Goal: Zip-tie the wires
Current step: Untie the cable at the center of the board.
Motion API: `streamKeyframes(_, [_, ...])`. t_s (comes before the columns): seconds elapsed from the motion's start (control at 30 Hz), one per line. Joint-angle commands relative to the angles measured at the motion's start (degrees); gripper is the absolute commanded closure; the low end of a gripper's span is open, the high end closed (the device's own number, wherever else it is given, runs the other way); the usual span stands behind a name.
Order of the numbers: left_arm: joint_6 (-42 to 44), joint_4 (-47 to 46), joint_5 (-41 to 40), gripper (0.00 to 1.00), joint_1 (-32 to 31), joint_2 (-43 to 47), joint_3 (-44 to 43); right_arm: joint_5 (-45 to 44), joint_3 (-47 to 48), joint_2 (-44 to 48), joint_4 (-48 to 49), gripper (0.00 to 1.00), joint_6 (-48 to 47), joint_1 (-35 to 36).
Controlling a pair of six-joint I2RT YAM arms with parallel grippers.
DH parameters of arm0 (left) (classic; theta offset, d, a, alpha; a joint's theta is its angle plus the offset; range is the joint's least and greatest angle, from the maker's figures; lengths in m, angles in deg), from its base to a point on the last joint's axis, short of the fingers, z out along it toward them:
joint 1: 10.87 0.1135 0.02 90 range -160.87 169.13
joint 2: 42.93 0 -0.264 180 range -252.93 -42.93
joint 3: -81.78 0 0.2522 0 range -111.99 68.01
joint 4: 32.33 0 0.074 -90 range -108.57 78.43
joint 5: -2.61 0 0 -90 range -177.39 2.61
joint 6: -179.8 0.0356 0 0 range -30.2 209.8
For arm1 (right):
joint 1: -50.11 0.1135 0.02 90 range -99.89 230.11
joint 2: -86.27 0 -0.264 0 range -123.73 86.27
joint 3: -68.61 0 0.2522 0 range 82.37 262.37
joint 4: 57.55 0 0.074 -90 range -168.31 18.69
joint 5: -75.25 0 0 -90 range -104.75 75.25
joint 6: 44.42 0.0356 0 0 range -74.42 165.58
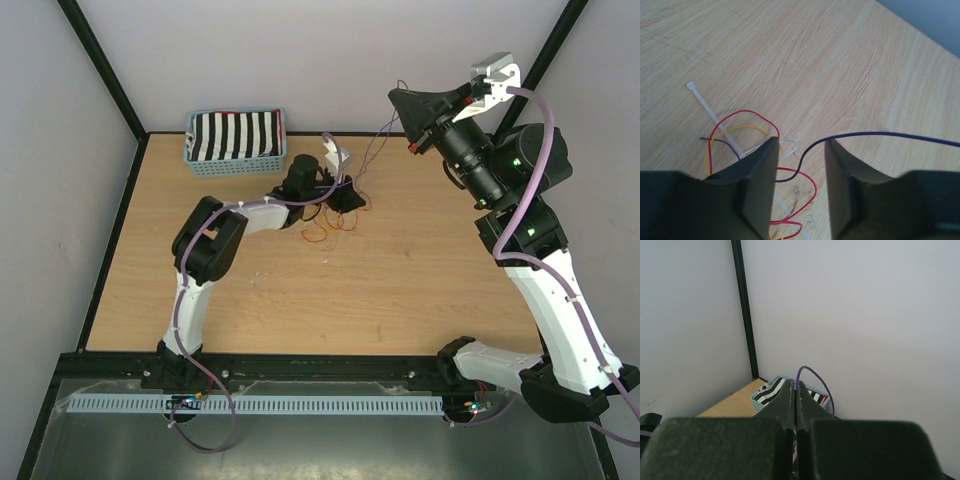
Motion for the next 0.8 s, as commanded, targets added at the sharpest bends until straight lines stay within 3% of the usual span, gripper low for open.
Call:
streamKeyframes(0.0, [-0.10, -2.12, -0.37, 0.66, -0.01, -0.83, -2.24, -2.27, -0.85, 1.93, 1.14, 1.00, -0.95, -0.09])
streamKeyframes(0.13, [1.02, -2.12, -1.82, 0.90, 1.26, 1.65, -1.74, -4.99, -2.63, 3.16, 1.06, 1.00, -2.25, -0.08])
streamKeyframes(0.23, [1.02, -2.12, -2.56, 1.00, 3.21, 4.40, -2.20, -7.04, -5.20, 3.72, 0.96, 1.00, -3.15, -0.13])
streamKeyframes(0.77, [1.33, -0.10, -3.99, 1.00, 17.65, 19.09, -5.67, -22.57, -16.21, 2.41, -0.53, 1.00, -11.86, -0.13])
